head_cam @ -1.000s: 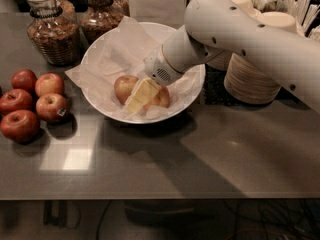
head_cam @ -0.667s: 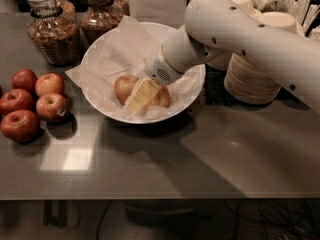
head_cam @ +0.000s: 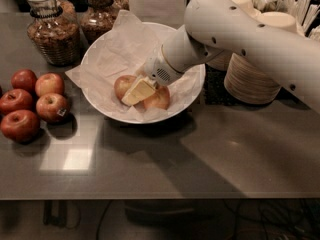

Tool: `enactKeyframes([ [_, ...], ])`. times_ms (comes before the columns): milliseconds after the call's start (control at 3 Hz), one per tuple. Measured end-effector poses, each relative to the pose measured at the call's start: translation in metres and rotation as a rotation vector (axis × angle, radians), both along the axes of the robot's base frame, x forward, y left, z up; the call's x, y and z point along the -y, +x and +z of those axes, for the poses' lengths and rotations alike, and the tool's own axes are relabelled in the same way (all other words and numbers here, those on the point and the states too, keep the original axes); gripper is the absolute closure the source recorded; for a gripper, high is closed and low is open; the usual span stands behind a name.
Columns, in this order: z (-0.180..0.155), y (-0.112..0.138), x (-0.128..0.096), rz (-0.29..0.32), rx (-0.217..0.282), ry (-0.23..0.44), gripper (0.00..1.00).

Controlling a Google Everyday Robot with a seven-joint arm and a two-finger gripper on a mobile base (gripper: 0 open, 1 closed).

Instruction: Pick apple from white bowl

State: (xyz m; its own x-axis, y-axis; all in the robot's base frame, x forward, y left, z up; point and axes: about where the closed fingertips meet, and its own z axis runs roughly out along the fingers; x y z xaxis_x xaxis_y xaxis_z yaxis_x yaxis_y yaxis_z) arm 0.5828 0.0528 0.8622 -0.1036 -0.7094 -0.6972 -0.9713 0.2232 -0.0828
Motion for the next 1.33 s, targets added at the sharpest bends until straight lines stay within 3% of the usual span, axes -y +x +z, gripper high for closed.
enactKeyframes([
  [667,0.0,0.0,-0.0001,0.0,0.0,0.0,0.88],
  [1000,0.0,-0.0001,-0.0001,0.0,0.0,0.0,1.0],
  [1333,0.0002,-0.0041,-0.0014,0.01,-0.002,0.01,1.0],
])
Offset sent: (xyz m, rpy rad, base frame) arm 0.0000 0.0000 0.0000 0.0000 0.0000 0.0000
